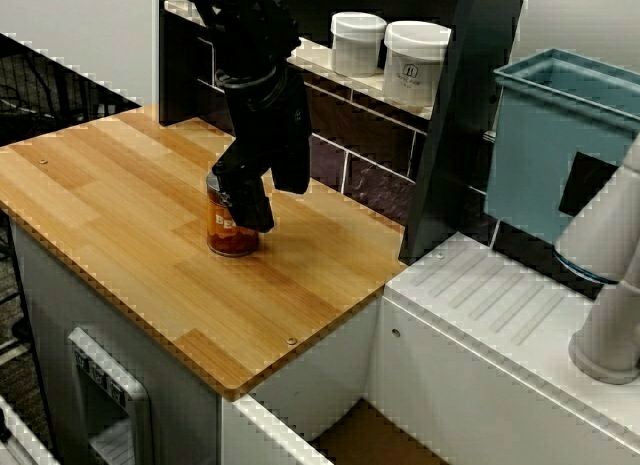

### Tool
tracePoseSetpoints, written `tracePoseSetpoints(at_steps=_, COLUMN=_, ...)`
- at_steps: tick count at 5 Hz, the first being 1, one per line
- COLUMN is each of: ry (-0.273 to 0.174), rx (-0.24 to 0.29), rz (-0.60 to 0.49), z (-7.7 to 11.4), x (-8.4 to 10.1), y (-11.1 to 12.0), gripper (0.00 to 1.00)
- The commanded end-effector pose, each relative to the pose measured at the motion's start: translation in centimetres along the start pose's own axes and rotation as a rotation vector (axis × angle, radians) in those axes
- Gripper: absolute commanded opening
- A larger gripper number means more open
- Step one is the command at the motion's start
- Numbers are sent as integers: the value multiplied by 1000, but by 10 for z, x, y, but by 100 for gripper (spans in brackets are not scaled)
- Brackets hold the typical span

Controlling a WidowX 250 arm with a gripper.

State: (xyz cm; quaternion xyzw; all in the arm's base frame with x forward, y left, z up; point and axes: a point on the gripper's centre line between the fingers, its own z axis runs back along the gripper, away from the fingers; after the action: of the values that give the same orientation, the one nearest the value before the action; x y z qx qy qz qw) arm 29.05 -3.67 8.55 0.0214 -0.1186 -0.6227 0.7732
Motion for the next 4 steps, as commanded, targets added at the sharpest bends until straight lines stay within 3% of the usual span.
tracePoseSetpoints(at_steps=1, ry=-19, rx=17, rz=13, z=7, x=-1, y=10, gripper=100)
tracePoseSetpoints(at_steps=4, ry=-4, rx=54, rz=47, z=8, x=-16, y=17, gripper=100)
